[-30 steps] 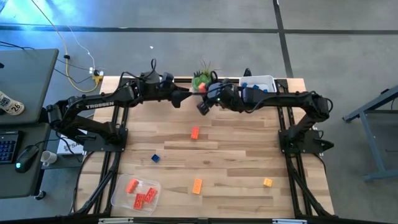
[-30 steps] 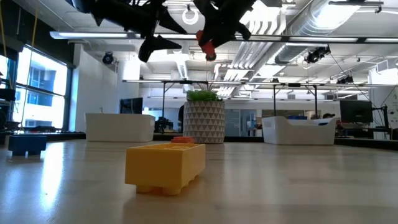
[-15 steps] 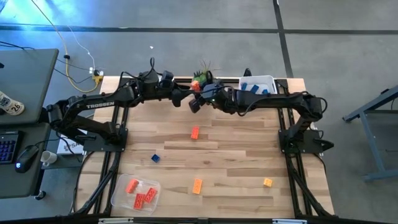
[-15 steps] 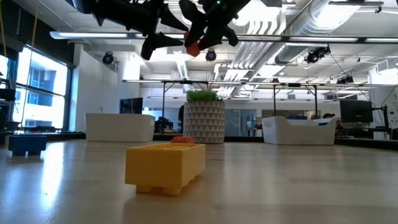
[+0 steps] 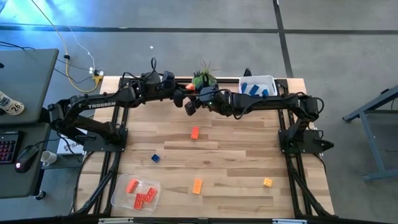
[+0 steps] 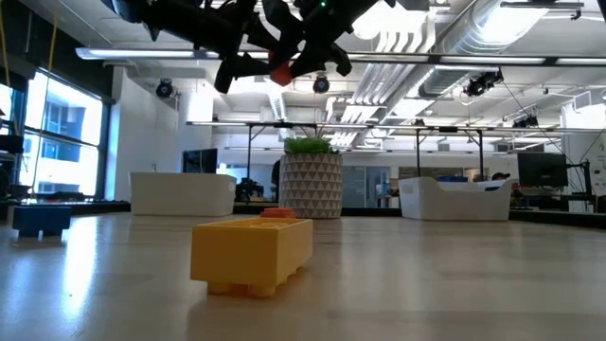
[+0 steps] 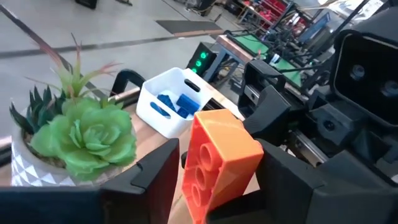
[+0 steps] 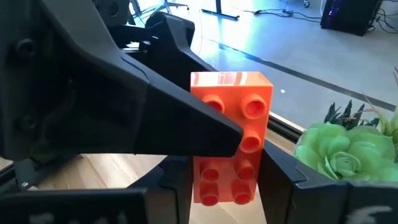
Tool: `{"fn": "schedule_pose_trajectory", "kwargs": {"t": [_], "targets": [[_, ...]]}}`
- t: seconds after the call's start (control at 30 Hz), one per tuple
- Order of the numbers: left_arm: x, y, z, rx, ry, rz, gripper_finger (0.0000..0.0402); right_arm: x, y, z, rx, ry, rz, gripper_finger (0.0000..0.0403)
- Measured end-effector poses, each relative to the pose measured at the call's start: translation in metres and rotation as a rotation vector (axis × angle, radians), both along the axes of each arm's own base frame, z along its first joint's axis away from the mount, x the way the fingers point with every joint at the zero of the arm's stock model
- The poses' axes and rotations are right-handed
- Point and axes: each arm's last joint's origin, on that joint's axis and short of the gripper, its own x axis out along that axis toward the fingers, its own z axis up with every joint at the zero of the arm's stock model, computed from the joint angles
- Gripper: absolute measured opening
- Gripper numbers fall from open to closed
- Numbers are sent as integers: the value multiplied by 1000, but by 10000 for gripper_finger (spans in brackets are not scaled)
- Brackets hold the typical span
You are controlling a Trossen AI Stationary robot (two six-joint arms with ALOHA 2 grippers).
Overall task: Sort & place blocks by color
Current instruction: Put the orange game piece into the transparent bin
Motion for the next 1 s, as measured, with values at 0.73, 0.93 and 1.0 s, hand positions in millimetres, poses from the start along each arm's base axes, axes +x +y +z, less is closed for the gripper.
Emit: {"fn": "schedule_pose_trajectory", "kwargs": {"t": [0.73,0.93,1.0], "targets": [[0,0,1,132,56,-33,71,0,0,0,-4,2,-4,131],[0,0,-1,178,104,-56,58,-1,2,-4,24,38,40,244],[-1,-1,-3,179,127,-56,58,-2,3,-6,41,59,66,259]]}}
